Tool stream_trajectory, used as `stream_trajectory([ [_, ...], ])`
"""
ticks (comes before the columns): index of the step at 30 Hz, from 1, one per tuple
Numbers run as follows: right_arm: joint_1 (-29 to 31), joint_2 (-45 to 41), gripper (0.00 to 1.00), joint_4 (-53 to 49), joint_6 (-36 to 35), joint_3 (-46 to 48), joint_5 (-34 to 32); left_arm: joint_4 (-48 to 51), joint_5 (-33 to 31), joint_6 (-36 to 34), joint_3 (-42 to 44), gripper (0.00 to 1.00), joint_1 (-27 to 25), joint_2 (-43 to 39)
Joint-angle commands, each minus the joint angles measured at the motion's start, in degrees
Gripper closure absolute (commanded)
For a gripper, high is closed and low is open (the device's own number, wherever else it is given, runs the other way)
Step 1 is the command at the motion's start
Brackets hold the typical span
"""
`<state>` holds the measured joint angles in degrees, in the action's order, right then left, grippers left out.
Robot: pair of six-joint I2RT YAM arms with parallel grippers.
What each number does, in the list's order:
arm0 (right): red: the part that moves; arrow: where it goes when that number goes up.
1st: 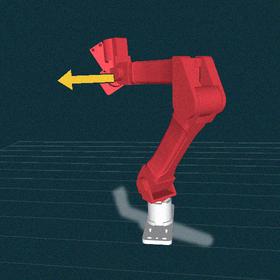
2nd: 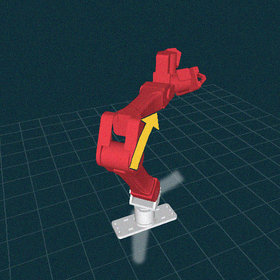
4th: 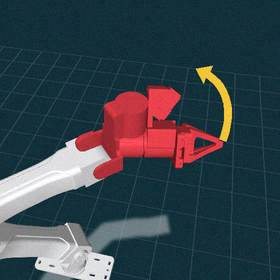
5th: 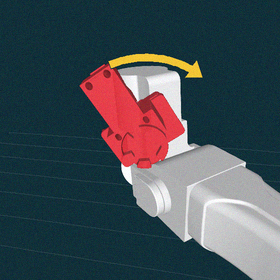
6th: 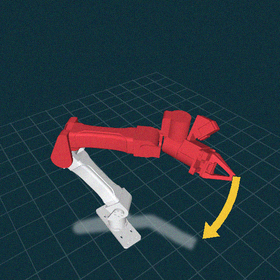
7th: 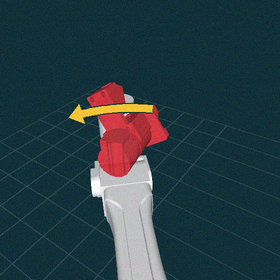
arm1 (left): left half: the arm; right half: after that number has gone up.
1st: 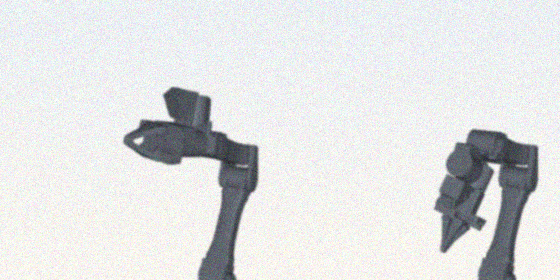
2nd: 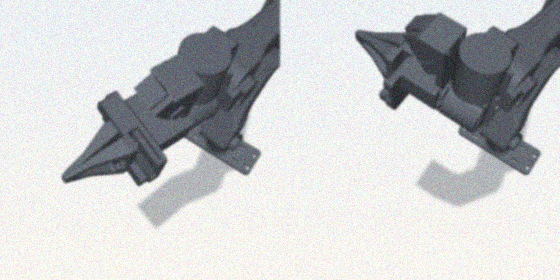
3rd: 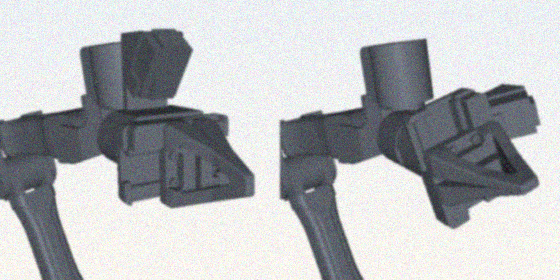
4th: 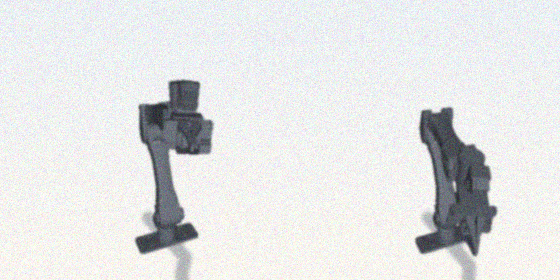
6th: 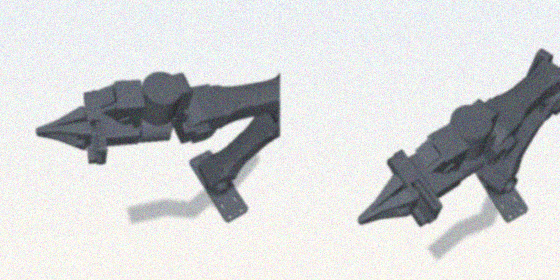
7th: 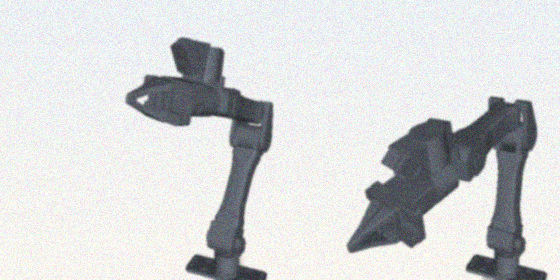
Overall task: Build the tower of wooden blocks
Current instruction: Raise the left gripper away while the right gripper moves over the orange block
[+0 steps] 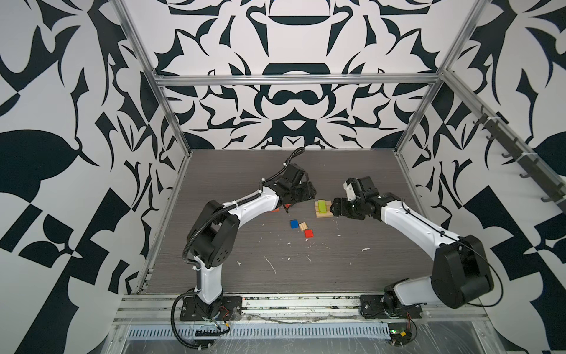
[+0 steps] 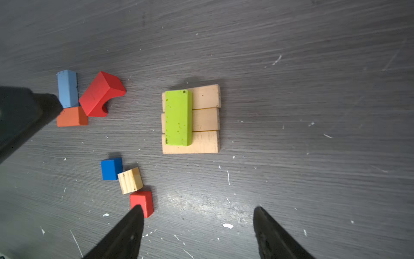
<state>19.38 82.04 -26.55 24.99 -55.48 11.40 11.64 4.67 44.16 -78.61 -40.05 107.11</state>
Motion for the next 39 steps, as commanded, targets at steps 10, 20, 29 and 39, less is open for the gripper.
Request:
stream_trajectory([
  [10, 9.68, 6.73, 0.13, 0.84, -7.86, -11.65, 4.40, 7.04, -0.90, -3.91, 11.42, 0.23, 8.01, -9.39],
  [20, 16.89, 20.30, 0.12, -4.32, -22.06, -27.56, 6.59, 11.40, -0.44, -5.01, 17.94, 0.00, 15.71, -18.65],
  [29, 20.08, 32.28, 0.17, -8.32, -32.43, -40.38, 5.12, 12.67, 5.43, -4.21, 25.13, 0.01, 25.90, -27.13],
  [39, 24.26, 44.01, 0.22, -10.18, -37.90, -51.35, 0.99, 12.80, 10.97, -4.08, 28.22, 0.00, 30.67, -29.74],
])
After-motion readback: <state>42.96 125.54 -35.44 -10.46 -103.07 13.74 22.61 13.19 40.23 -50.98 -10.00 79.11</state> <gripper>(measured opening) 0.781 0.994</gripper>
